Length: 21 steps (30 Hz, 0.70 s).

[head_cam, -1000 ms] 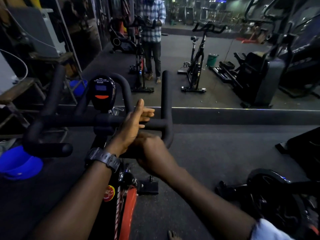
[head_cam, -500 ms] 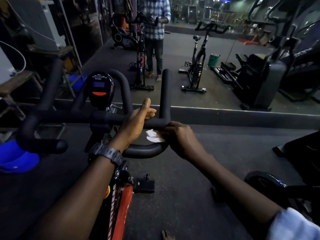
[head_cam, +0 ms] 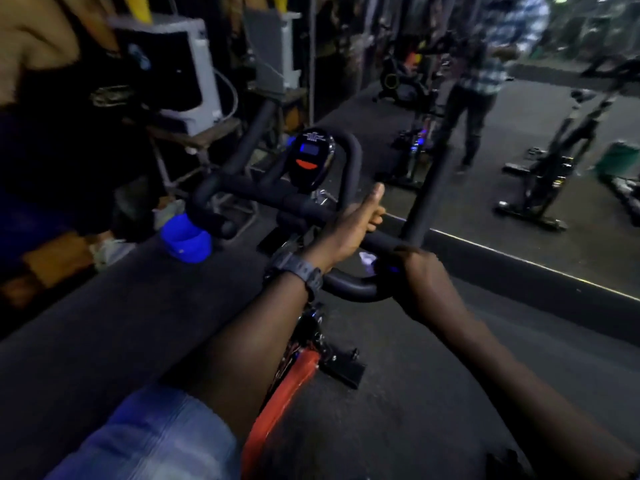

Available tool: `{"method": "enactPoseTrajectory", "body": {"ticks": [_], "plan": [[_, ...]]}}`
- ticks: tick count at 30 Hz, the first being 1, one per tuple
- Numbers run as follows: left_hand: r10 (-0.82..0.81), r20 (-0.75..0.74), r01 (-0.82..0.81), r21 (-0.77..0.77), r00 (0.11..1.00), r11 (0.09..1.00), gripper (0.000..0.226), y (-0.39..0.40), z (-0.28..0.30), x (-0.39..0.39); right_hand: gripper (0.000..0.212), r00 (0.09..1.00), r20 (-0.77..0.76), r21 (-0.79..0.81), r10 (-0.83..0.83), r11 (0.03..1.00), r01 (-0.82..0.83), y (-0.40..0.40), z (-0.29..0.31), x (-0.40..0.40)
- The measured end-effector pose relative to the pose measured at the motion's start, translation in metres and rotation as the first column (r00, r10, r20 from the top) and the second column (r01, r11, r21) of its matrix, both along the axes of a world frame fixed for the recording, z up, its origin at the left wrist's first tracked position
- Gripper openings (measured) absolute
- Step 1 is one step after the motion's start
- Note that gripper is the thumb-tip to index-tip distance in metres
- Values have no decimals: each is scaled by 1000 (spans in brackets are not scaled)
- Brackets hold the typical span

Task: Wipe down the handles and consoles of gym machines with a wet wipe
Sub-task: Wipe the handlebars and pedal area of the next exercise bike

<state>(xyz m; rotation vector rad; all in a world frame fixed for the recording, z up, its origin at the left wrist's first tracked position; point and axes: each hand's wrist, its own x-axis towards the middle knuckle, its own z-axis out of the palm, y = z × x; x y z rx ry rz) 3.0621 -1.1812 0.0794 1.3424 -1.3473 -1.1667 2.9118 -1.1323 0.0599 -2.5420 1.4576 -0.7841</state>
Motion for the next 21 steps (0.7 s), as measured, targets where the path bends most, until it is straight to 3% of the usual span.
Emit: {"method": "enactPoseTrajectory", "body": {"ticks": [2, 3, 8, 12, 16, 21], "plan": [[61, 16, -61, 8, 998, 998, 53, 11, 5, -4, 10, 983, -40, 23, 181, 983, -180, 18, -10, 7], [107, 26, -107, 13, 994, 994, 55, 18, 8, -5, 14, 968, -30, 30, 248, 969, -247, 21, -14, 5], [356, -13, -356, -8, 934, 934, 62, 86, 17, 26, 29, 931, 106, 164, 349, 917, -363, 21, -17, 14], [540, 29, -540, 7, 841, 842, 74, 174, 15, 76, 37, 825, 270, 367, 496, 739, -564, 66, -40, 56], [769, 19, -768, 61, 640, 638, 65, 294, 4, 126, 24, 654, 532, 501, 537, 423, -755, 136, -57, 117], [937, -18, -923, 164, 349, 347, 70, 428, -22, 166, 23, 598, 583, 568, 550, 251, -784, 226, -83, 191]]}}
